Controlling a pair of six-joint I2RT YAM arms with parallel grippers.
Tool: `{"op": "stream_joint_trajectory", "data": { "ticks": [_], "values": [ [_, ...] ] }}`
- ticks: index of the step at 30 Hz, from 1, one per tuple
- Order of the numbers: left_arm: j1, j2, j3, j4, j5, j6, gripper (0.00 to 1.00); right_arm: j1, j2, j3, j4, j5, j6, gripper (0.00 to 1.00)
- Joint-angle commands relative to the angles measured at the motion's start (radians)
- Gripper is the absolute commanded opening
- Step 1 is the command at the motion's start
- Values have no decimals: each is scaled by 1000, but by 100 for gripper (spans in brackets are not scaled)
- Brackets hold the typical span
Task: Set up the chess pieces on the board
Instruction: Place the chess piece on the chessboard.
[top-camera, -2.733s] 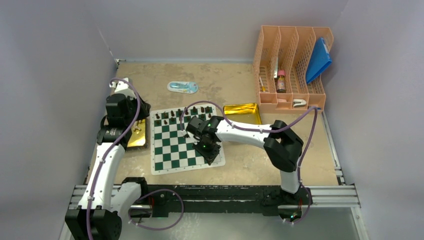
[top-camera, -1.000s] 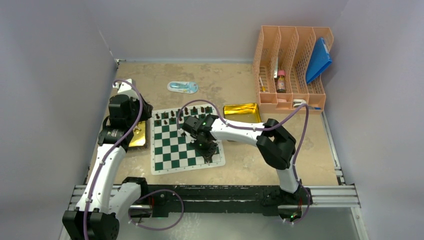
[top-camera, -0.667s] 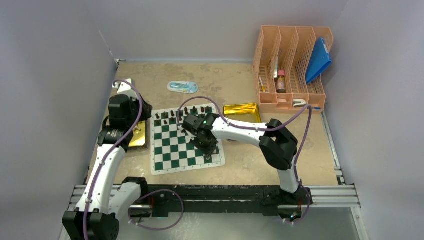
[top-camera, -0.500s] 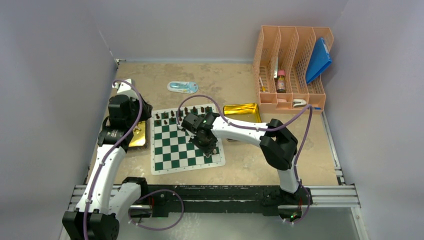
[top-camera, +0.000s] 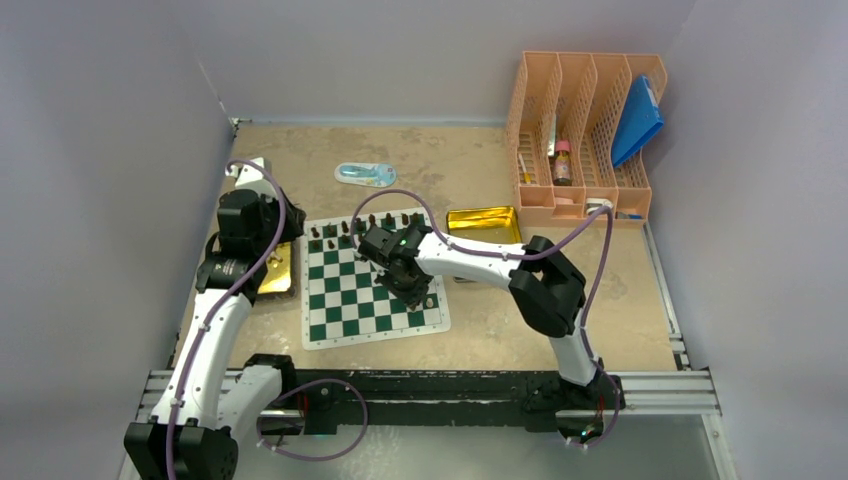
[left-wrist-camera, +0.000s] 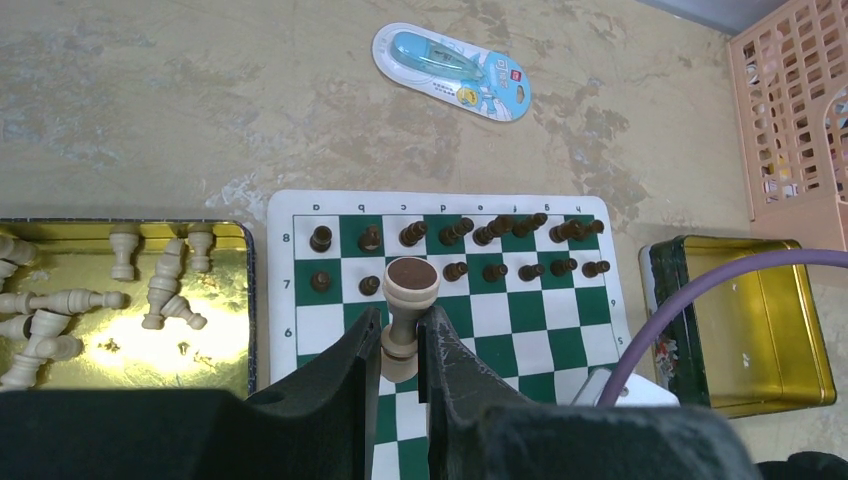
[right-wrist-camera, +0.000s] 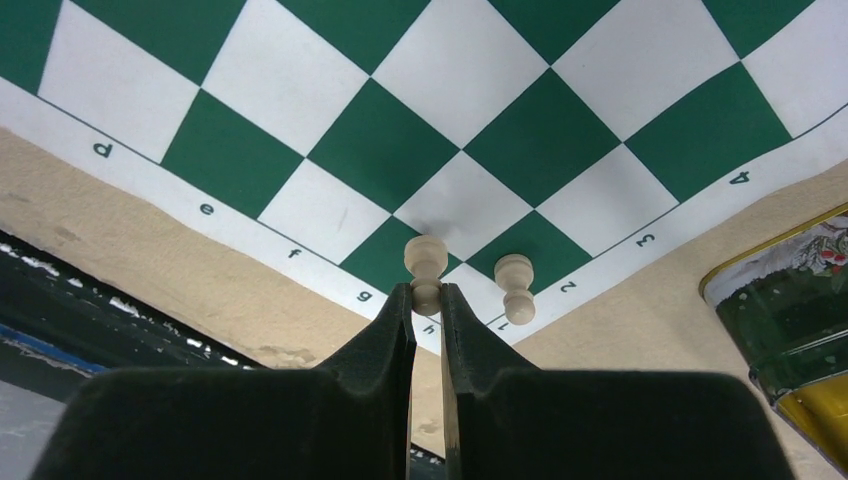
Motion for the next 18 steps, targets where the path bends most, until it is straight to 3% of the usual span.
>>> {"op": "stream_joint_trajectory", "data": {
  "ticks": [1, 18],
  "values": [
    [-11, -11, 46, 23, -11, 5, 11, -11, 11, 39, -16, 25, -5, 13],
    [-13, -20, 40, 16, -11, 2, 11, -20, 27, 40, -19, 41, -3, 12]
  ]
}}
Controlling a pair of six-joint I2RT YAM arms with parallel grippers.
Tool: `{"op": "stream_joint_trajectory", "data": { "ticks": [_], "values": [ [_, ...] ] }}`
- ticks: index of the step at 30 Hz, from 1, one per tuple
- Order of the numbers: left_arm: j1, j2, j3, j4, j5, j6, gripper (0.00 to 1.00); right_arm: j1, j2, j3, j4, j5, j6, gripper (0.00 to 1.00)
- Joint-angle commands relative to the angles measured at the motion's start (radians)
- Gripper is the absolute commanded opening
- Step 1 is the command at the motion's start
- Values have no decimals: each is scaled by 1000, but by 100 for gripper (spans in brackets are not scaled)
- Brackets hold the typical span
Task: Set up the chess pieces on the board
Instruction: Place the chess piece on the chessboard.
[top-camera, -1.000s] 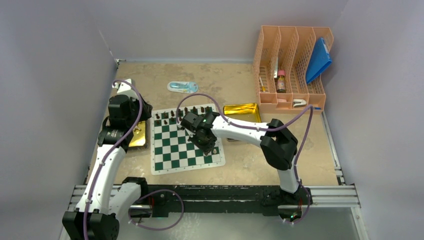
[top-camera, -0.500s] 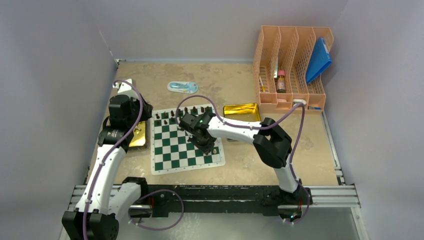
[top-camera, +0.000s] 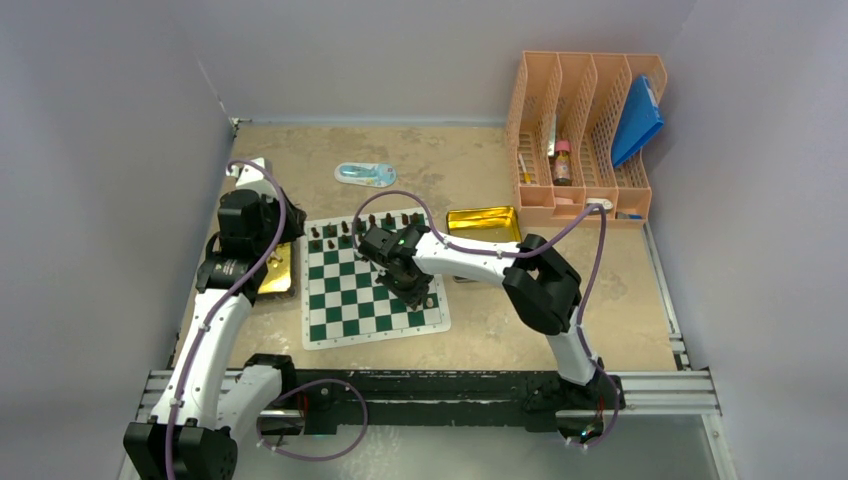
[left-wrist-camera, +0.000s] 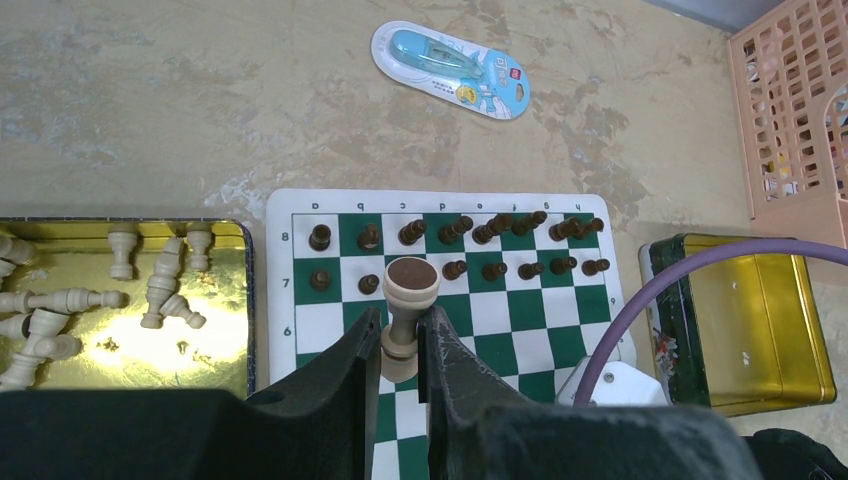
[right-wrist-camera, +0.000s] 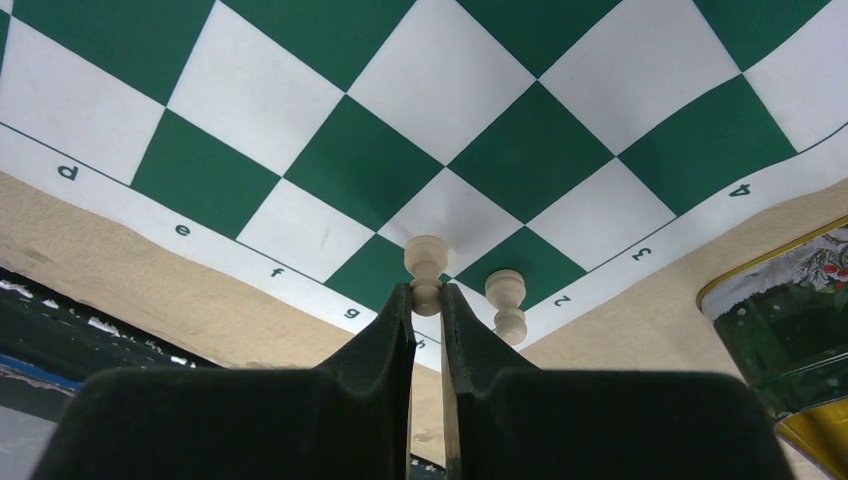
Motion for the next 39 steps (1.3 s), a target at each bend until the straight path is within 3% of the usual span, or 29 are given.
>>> {"op": "stream_joint_trajectory", "data": {
  "ticks": [1, 28, 39],
  "values": [
    [-5, -21, 40, 19, -10, 4, 11, -5, -11, 40, -27, 32, 2, 12],
    [-9, -19, 50, 11, -20, 7, 11, -9, 29, 70, -30, 27, -2, 15],
    [-10, -14, 78, -47, 6, -74, 11, -8, -4, 126, -45, 43, 10, 36]
  ]
}}
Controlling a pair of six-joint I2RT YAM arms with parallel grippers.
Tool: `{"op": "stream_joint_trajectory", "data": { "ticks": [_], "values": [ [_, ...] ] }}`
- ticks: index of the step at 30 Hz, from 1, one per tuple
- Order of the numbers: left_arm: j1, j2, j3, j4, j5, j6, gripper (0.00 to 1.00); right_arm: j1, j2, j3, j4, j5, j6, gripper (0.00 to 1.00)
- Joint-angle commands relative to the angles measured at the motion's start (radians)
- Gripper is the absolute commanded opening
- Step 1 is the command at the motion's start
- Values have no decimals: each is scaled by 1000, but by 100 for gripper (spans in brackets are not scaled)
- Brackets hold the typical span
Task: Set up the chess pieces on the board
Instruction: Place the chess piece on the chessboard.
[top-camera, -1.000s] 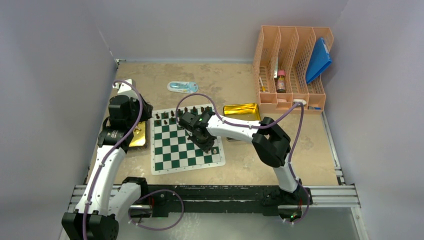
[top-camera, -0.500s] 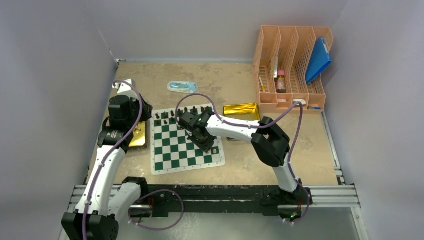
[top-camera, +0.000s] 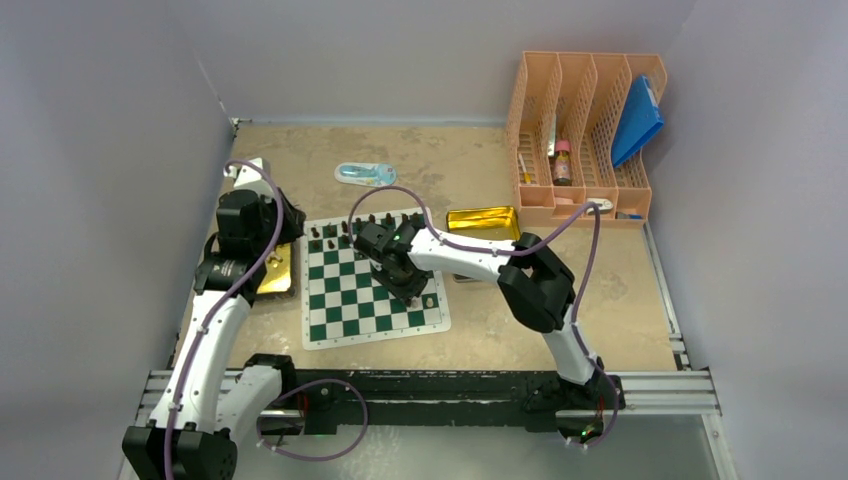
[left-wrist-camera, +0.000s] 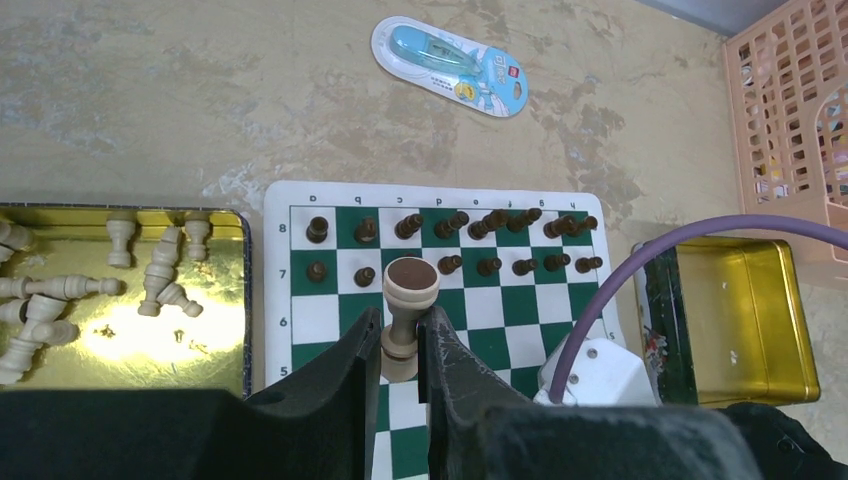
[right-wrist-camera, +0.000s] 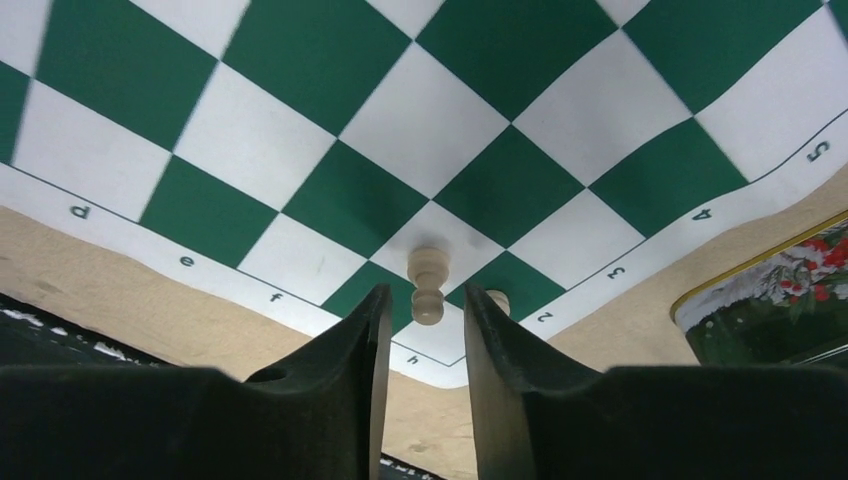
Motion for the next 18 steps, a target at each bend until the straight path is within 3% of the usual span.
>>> {"op": "stream_joint_trajectory", "data": {
  "ticks": [1, 6, 10, 18],
  "values": [
    [-8, 0, 77, -40, 23, -84, 11, -5, -62, 61, -15, 23, 16, 37],
    [-8, 7, 112, -97, 116, -177, 11, -6, -159, 35, 35, 100, 56, 39],
    [-7, -2, 122, -125, 176, -282, 11, -6, -239, -9, 179, 118, 79, 39],
    [-7, 17, 157, -188, 313, -552, 11, -3, -489, -287, 822, 113, -33, 39]
  ]
}}
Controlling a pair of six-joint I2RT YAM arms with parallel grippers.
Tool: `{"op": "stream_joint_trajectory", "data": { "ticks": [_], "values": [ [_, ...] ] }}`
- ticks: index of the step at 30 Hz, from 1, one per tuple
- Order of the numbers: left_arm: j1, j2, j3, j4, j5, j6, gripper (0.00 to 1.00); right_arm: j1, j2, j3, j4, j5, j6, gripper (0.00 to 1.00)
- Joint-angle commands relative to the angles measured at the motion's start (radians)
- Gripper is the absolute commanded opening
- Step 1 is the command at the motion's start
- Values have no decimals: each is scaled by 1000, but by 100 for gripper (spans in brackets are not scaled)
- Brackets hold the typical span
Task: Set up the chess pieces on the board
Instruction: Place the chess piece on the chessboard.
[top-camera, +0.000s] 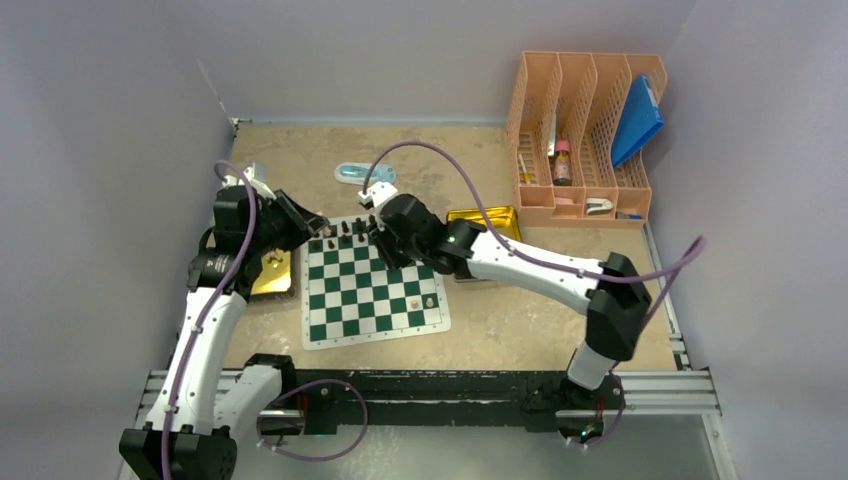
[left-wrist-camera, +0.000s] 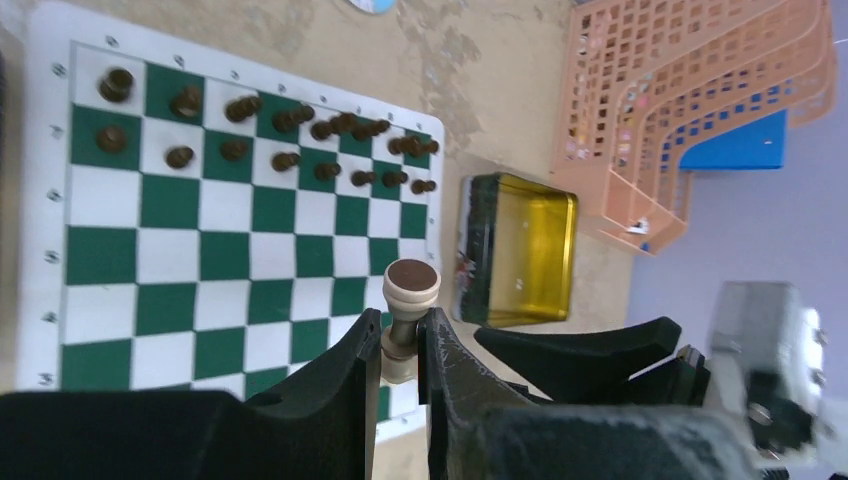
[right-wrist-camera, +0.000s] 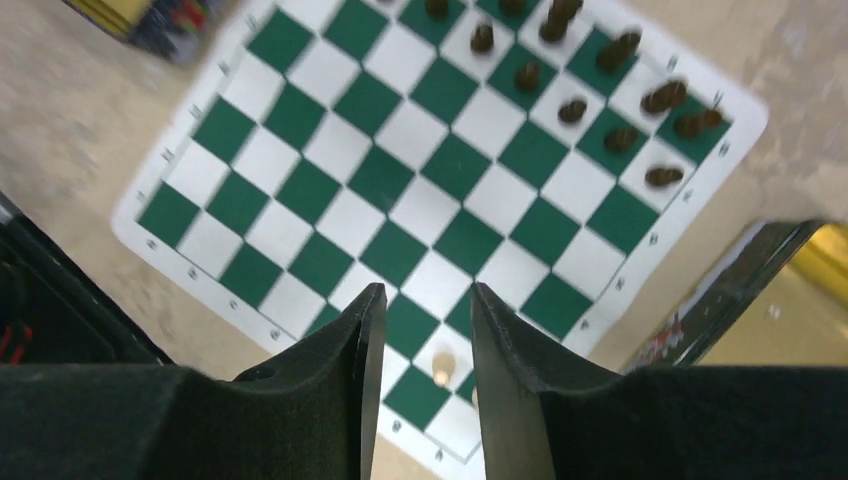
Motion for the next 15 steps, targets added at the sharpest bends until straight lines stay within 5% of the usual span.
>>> {"op": "stream_joint_trajectory", "data": {
  "ticks": [1, 7, 15],
  "values": [
    [-3, 11, 85, -44, 102, -198, 10, 0, -173, -185, 511, 7, -143, 39],
    [-2, 29, 125, -61, 217, -320, 10, 8, -418, -659, 1250, -171, -674, 40],
    [-2, 63, 21, 17, 490, -524, 5, 9, -423, -795, 1536, -357, -1077, 41]
  ]
}}
